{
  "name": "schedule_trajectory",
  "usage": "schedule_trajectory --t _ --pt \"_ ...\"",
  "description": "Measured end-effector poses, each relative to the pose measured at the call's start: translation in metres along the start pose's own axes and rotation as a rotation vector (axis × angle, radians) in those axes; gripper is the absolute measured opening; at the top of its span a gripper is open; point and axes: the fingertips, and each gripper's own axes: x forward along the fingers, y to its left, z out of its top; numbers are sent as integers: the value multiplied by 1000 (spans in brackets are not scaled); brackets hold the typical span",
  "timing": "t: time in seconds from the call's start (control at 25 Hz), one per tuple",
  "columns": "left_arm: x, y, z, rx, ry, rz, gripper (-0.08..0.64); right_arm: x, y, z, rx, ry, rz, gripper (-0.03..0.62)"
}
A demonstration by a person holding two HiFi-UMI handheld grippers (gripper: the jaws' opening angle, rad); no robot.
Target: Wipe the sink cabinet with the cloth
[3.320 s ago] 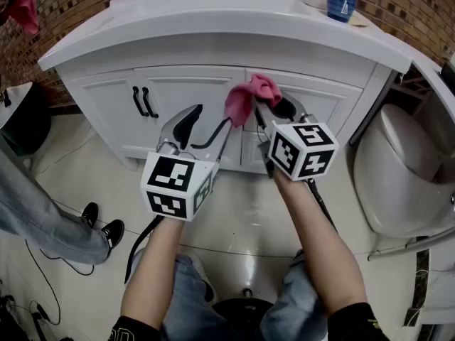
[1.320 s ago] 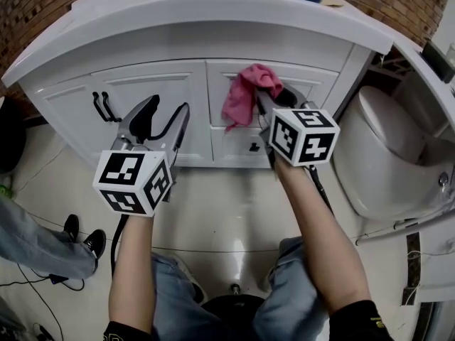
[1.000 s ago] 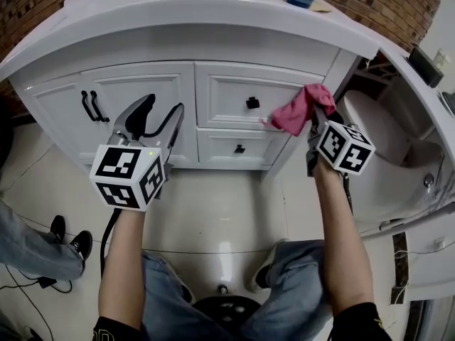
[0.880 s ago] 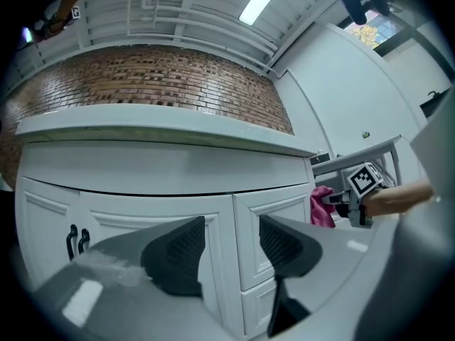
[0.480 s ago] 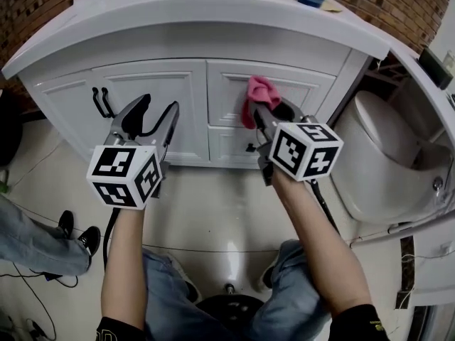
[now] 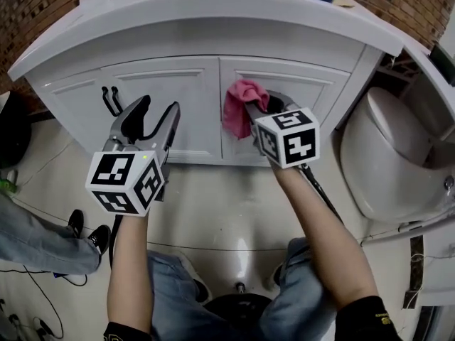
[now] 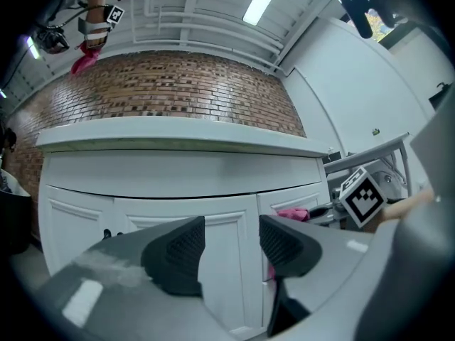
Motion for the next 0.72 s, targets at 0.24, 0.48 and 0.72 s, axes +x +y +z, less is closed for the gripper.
schedule_trajectory --t 0.24,0.48,0.72 --pt "19 -26 -4 14 1 -75 238 -73 -88 -11 110 -26 -147 75" --pt "28 -50 -6 34 6 -118 238 -136 -191 -51 113 34 -437 75" --pt "32 -62 -5 48 3 -136 238 -110 -151 -60 218 10 -297 75"
